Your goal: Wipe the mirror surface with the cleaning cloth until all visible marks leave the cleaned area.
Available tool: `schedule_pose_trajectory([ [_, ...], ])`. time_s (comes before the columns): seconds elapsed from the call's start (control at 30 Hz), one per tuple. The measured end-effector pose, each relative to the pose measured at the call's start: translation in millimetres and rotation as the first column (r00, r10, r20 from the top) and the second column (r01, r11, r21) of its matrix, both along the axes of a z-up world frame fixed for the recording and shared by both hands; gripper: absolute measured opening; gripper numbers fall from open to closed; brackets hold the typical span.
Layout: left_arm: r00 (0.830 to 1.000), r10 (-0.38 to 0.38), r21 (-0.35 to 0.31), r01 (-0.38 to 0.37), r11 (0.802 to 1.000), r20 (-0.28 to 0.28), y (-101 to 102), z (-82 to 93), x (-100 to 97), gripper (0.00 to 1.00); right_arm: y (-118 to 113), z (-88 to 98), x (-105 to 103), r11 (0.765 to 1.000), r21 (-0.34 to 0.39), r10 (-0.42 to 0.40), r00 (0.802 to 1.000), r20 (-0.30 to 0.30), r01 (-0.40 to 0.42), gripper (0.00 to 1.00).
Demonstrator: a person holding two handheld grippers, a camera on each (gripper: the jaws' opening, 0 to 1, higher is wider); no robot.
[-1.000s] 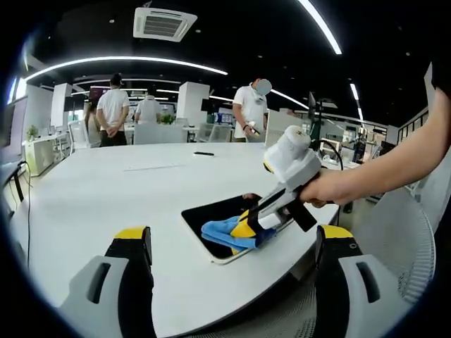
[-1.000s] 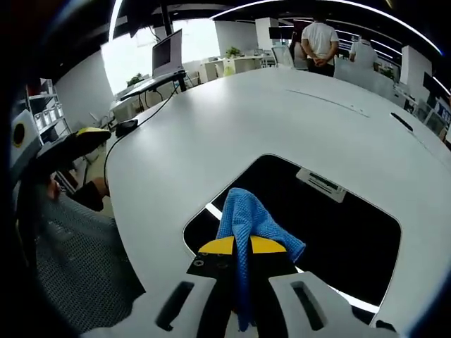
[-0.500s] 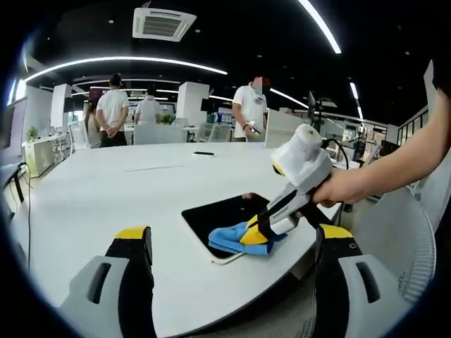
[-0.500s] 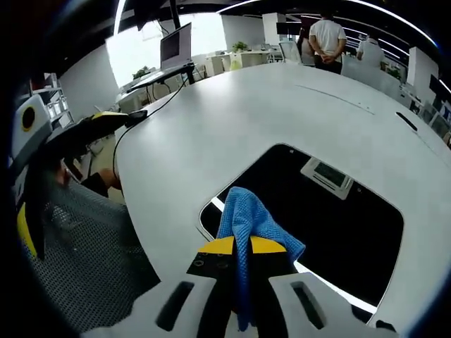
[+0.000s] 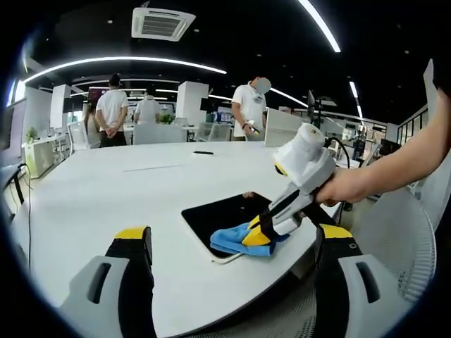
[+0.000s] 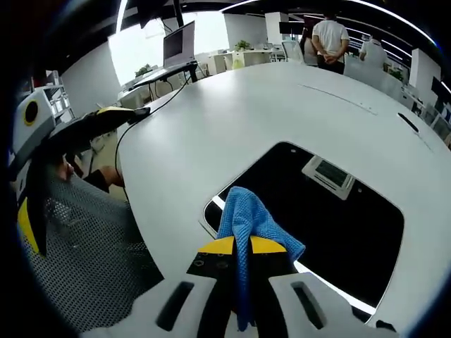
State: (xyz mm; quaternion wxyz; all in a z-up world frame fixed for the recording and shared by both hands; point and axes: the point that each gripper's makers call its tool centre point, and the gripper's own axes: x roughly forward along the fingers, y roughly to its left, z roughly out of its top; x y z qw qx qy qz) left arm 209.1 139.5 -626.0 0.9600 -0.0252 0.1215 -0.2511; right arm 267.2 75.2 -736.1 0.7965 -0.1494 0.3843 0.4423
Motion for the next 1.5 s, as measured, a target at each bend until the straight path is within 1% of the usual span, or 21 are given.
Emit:
schedule_pose_trajectory([
  [0.23,1.0,0.001,0.0,-0.001,1.0,0.0,1,-0.2,-0.1,0.95,0,0.1,0,1.0,0.007,-0.002,1.0,-0.012,0.002,0.0],
  [0.3,1.0,0.002,-0.001,-0.002,1.0,0.002,1,0.1,-0.1,0.95,0,0.0,0,1.0,0.009,0.0,1.0,-0.008,0.0,0.0],
  [0.4,1.0,0.003,0.0,-0.003,1.0,0.002,1,0.0,-0.4,0.95,0,0.2,-1,1.0,0.01,0.01,1.0,0.014,-0.011,0.0],
  [0.53,1.0,0.002,0.001,-0.002,1.0,0.001,1,-0.2,-0.5,0.95,-1,0.3,0,1.0,0.014,0.009,1.0,0.01,-0.009,0.0],
  [0.67,1.0,0.001,-0.001,-0.001,1.0,0.001,1,-0.1,-0.6,0.95,-8,0.0,1,1.0,-0.005,0.025,0.999,0.035,-0.025,0.0],
  [0.8,1.0,-0.002,-0.004,0.002,1.0,0.0,1,0.0,-0.7,0.95,-17,0.2,3,1.0,0.001,0.012,1.0,0.028,-0.012,0.0],
  [1.2,1.0,0.0,-0.006,0.0,1.0,0.002,1,0.5,-0.6,0.95,-43,0.3,8,1.0,-0.02,-0.011,1.0,0.024,0.011,0.0],
  [1.33,1.0,-0.001,-0.007,0.001,1.0,0.002,1,0.6,-0.5,0.95,-44,0.4,8,1.0,-0.011,-0.022,1.0,0.017,0.022,0.0],
  [1.5,1.0,-0.002,-0.009,0.002,1.0,0.001,1,0.7,-0.9,0.95,-43,0.6,7,1.0,-0.017,-0.016,1.0,0.017,0.016,0.0],
])
